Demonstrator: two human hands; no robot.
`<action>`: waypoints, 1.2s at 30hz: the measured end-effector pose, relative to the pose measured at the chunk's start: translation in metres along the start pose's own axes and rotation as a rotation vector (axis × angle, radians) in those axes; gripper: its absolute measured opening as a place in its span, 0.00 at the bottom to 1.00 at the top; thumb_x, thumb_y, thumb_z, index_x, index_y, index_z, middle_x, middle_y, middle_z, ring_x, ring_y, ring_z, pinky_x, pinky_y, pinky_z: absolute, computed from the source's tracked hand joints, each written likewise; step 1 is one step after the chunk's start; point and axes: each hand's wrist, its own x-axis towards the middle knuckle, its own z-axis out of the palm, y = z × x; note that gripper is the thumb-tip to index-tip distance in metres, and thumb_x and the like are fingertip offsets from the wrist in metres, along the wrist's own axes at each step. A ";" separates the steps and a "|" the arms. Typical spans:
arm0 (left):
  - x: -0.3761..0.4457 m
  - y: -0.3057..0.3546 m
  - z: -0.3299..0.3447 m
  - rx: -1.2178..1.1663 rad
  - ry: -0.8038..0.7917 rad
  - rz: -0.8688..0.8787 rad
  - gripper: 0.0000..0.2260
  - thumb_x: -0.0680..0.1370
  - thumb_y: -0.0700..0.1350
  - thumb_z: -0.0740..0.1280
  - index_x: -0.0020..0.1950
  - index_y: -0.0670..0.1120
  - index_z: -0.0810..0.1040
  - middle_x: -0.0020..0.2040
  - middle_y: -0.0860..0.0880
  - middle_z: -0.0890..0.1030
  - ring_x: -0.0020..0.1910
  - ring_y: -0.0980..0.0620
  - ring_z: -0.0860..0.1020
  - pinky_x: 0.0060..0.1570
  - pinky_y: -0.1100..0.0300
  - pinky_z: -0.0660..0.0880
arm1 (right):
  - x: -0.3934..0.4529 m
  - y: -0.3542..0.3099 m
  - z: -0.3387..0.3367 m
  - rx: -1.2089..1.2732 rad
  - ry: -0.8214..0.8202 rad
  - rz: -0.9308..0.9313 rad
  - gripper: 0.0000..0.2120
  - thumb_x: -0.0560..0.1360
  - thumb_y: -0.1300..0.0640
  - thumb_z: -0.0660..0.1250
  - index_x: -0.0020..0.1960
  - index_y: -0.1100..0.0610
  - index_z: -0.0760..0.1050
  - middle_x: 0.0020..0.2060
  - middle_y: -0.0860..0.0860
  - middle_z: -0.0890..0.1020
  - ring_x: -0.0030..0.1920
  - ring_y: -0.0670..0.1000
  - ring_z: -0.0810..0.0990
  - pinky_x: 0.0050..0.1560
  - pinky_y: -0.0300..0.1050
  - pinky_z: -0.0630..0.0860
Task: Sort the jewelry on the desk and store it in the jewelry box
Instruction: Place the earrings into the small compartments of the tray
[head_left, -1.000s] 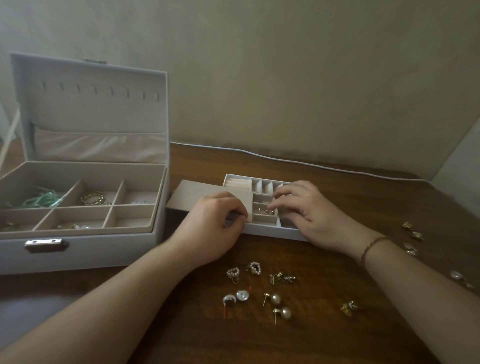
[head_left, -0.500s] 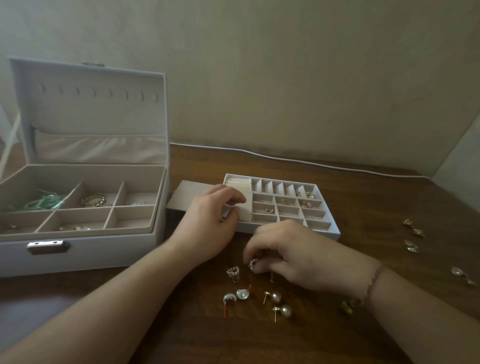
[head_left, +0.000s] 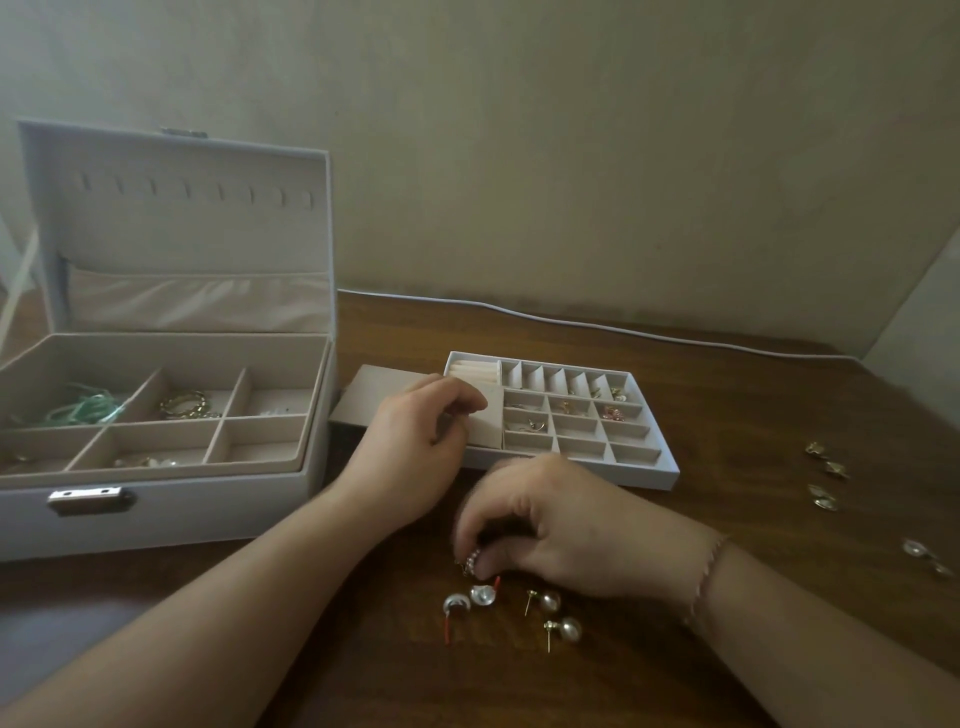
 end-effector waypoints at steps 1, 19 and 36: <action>-0.001 0.000 0.000 0.007 -0.009 0.005 0.12 0.78 0.36 0.65 0.55 0.52 0.80 0.51 0.58 0.79 0.52 0.63 0.76 0.49 0.77 0.70 | 0.000 0.000 0.000 -0.005 -0.002 -0.007 0.08 0.74 0.59 0.72 0.51 0.49 0.81 0.49 0.40 0.80 0.52 0.39 0.76 0.55 0.34 0.75; 0.000 0.002 -0.001 0.033 -0.030 0.015 0.12 0.78 0.37 0.66 0.54 0.53 0.80 0.50 0.59 0.78 0.50 0.63 0.76 0.48 0.76 0.70 | -0.015 0.015 -0.014 0.048 0.225 -0.033 0.06 0.73 0.60 0.72 0.48 0.51 0.79 0.43 0.42 0.81 0.47 0.42 0.79 0.48 0.38 0.78; 0.000 0.005 -0.002 0.028 -0.065 -0.002 0.11 0.79 0.38 0.64 0.55 0.52 0.80 0.51 0.61 0.76 0.51 0.66 0.74 0.47 0.79 0.68 | -0.029 0.070 -0.034 -0.094 0.678 0.339 0.07 0.74 0.56 0.71 0.50 0.46 0.79 0.41 0.40 0.81 0.41 0.39 0.78 0.36 0.27 0.72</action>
